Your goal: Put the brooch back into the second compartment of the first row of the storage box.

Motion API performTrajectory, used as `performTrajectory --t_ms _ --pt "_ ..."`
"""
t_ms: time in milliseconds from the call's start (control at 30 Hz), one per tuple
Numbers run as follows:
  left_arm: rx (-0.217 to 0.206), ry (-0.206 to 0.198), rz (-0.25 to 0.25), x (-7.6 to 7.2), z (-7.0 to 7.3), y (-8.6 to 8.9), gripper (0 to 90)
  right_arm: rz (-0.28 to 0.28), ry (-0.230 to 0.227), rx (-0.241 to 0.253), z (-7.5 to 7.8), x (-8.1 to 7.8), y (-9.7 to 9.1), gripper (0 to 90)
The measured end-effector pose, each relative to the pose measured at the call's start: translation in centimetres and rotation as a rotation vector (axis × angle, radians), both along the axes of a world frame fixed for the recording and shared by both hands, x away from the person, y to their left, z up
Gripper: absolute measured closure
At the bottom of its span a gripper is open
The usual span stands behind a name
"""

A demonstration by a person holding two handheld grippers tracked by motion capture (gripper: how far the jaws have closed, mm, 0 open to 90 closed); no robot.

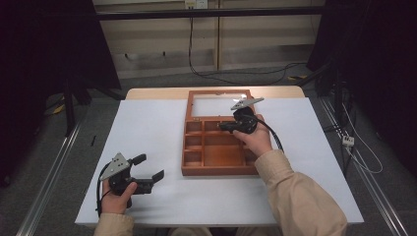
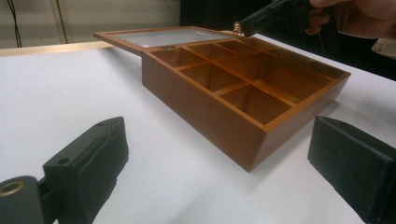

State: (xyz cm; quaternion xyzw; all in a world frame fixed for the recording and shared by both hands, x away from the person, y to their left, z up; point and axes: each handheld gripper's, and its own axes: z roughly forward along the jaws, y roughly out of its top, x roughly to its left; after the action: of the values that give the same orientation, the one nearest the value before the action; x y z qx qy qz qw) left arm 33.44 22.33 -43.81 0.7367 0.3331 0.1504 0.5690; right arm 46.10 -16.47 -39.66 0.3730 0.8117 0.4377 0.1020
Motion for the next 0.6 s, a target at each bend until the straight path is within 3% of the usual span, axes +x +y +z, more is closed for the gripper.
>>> performTrajectory --t_ms 600 --pt "0.005 -0.002 -0.003 0.1 -0.1 -0.1 4.8 -0.002 -0.009 0.007 0.2 1.1 0.2 90.0"
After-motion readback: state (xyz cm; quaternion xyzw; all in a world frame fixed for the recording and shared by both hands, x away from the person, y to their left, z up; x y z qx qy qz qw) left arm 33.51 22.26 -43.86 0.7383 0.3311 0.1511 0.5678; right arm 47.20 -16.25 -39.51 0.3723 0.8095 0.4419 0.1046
